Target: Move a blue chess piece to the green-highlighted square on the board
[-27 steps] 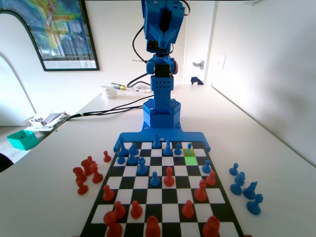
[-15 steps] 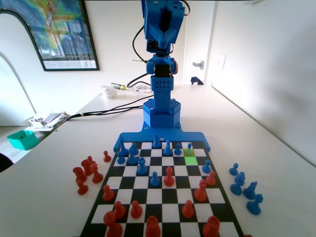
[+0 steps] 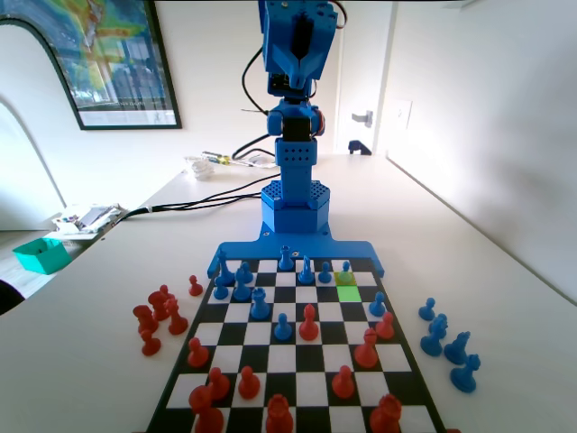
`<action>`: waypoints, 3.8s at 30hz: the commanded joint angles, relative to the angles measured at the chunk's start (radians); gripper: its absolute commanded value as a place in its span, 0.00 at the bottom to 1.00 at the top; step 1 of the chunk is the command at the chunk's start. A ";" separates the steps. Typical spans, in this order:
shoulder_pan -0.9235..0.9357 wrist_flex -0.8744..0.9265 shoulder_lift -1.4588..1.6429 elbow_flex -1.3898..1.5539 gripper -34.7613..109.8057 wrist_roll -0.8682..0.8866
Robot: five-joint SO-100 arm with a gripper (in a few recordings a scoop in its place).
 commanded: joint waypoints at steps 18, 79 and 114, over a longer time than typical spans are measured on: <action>-0.002 -0.014 -0.012 0.000 0.25 -0.011; -0.284 -0.634 -1.312 0.095 0.35 0.485; -0.414 -0.853 -1.462 0.239 0.34 0.563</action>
